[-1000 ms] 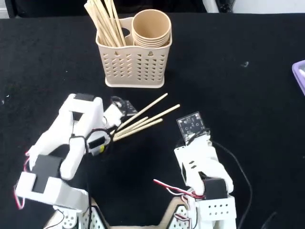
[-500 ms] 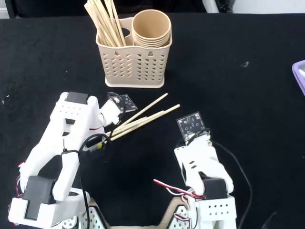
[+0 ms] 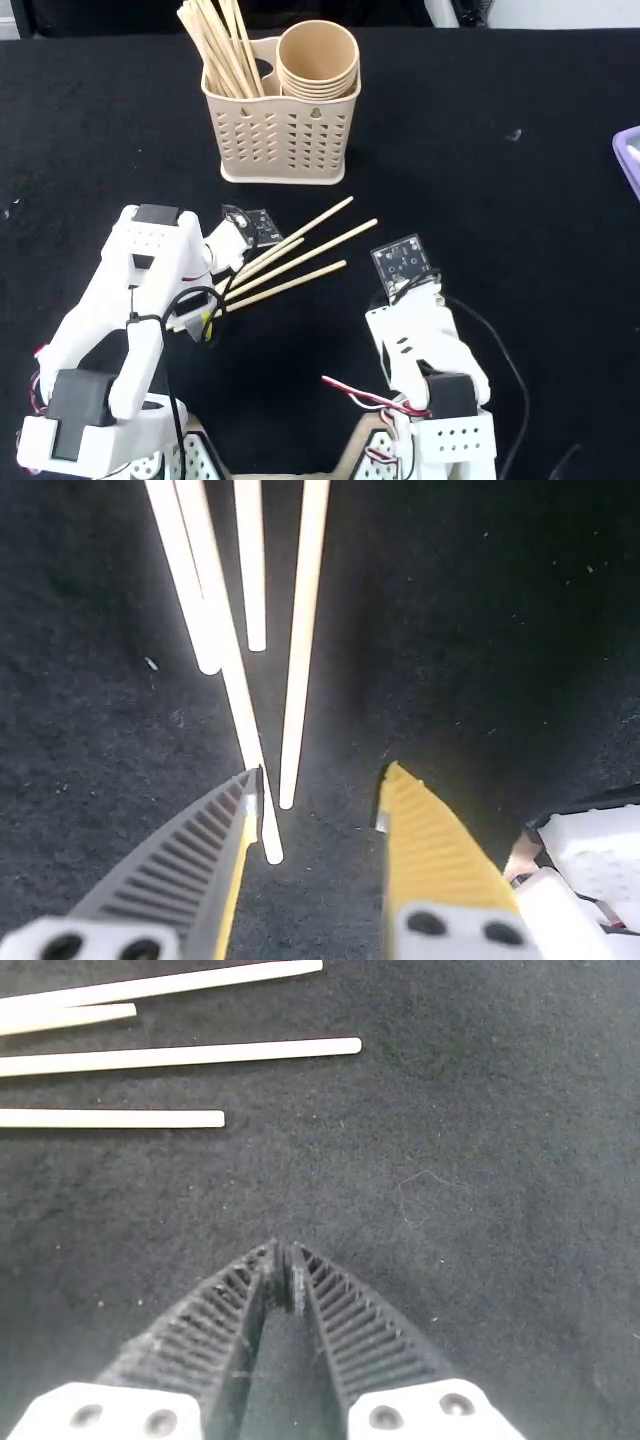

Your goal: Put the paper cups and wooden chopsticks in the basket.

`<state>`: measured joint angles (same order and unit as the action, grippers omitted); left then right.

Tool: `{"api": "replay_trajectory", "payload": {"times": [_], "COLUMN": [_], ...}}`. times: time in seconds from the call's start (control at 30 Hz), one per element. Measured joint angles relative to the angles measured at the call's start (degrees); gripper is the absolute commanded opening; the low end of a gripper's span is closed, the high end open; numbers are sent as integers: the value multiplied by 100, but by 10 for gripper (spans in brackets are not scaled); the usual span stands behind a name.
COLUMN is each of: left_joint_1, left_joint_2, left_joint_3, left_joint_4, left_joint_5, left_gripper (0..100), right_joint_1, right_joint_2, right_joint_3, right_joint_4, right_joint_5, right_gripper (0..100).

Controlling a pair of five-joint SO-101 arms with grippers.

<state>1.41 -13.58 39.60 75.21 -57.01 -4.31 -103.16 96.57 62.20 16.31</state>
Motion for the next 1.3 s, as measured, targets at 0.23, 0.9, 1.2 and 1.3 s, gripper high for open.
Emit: {"api": "replay_trajectory", "payload": {"times": [0.23, 0.9, 1.2, 1.3], "left_joint_1": [0, -9, 35, 44], "left_joint_2": [53, 949, 835, 325], "left_joint_3": [255, 220, 53, 53], "left_joint_4": [-738, -1108, -466, -202], "left_joint_5": [62, 413, 422, 404], "left_gripper": [188, 30, 30, 30], "right_joint_1": [0, 0, 0, 0], "right_joint_2": [0, 0, 0, 0], "right_joint_3": [0, 0, 0, 0], "right_joint_4": [0, 0, 0, 0], "right_joint_5": [0, 0, 0, 0], "right_gripper": [12, 12, 12, 12]}}
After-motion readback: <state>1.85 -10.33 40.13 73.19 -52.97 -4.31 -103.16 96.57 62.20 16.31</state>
